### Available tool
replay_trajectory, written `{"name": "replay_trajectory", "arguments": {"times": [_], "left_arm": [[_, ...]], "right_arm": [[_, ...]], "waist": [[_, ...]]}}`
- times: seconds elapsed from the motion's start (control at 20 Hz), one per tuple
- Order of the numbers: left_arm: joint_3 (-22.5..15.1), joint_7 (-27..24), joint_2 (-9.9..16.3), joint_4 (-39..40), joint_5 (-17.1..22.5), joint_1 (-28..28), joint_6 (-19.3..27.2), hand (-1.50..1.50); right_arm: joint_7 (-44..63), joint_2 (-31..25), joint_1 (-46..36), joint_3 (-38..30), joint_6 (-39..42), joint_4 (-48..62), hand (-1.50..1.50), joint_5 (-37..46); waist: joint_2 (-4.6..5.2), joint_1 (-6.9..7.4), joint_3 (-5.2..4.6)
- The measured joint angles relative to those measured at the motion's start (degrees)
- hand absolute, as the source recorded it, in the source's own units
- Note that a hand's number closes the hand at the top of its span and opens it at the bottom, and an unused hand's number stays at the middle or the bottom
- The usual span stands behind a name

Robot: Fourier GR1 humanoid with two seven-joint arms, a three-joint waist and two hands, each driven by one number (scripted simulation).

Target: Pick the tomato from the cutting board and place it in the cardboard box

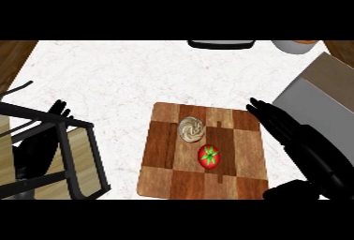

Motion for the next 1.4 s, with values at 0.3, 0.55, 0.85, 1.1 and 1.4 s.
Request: {"name": "replay_trajectory", "arguments": {"times": [0.3, 0.55, 0.85, 1.1, 1.4], "left_arm": [[-0.2, 2.6, 0.3, -1.1, 0.3, -0.2, -0.2, 0.0], [0.3, 2.2, -0.5, -0.9, -0.2, -0.1, 0.0, 0.0], [0.9, 2.5, -1.3, -1.6, -1.0, 0.4, 0.3, 0.0], [1.6, 2.6, -1.2, -1.8, -1.0, 1.0, -1.7, 0.0], [2.3, 3.9, -1.6, -2.7, -1.6, 1.5, -1.9, 0.0]], "right_arm": [[19.3, 4.4, -6.8, 7.0, 9.4, -1.9, -1.5, 0.9], [29.9, 10.8, -11.3, 9.5, 14.6, 0.4, -1.5, -1.5], [33.5, 14.0, -12.9, 9.9, 17.7, 2.9, -1.5, -2.8], [33.9, 16.2, -13.0, 10.5, 18.5, 4.5, -1.5, -1.4], [31.3, 18.2, -11.8, 10.7, 19.0, 7.4, -1.5, 1.7]], "waist": [[0.31, 0.62, -0.13], [0.33, 0.52, 0.05], [0.33, 0.14, 0.11], [0.31, -0.04, 0.16], [0.41, -0.08, 0.07]]}}
